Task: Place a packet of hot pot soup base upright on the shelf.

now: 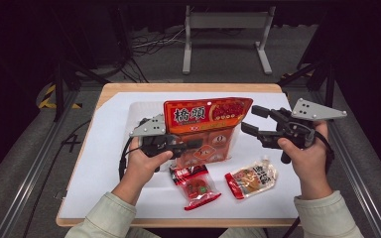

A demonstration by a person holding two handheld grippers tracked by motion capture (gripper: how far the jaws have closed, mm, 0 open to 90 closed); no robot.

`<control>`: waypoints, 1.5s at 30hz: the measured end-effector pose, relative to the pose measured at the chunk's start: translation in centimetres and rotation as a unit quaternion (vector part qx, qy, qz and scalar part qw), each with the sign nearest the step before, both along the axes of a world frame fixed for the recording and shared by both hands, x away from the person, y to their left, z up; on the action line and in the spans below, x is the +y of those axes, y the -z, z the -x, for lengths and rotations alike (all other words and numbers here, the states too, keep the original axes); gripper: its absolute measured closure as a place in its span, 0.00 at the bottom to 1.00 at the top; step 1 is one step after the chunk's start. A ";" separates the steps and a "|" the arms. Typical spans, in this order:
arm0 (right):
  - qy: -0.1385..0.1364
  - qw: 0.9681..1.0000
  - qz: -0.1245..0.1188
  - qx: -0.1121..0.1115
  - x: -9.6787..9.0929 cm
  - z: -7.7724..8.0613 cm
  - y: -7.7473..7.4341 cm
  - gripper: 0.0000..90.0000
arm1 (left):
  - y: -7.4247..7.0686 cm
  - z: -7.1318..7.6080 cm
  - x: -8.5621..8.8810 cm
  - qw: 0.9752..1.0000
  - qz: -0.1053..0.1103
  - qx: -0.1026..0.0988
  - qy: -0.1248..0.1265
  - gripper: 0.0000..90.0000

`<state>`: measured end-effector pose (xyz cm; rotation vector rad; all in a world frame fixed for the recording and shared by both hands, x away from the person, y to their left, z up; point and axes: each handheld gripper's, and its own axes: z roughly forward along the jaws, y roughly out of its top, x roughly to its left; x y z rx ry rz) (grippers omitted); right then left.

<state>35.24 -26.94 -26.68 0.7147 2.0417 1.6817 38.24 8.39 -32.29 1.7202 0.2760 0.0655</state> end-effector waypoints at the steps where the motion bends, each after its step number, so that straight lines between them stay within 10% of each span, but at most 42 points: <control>1: 0.009 1.000 0.005 0.001 -0.2 0.2 0.4 0.37 | -0.1 -0.1 0.0 1.000 0.002 -0.002 -0.003 0.79; 12: 0.057 0.997 0.018 0.042 -2.4 0.5 4.6 0.42 | -2.2 -1.2 1.2 1.000 0.009 -0.010 -0.027 0.79; 24: 0.099 0.993 0.045 0.036 -3.6 0.3 6.3 0.36 | -3.1 -3.0 3.3 0.999 0.009 -0.016 -0.049 0.79; 45: 0.116 0.992 -0.005 0.059 -6.6 1.1 8.5 0.36 | -3.4 -7.2 7.9 0.993 0.011 -0.027 -0.112 0.79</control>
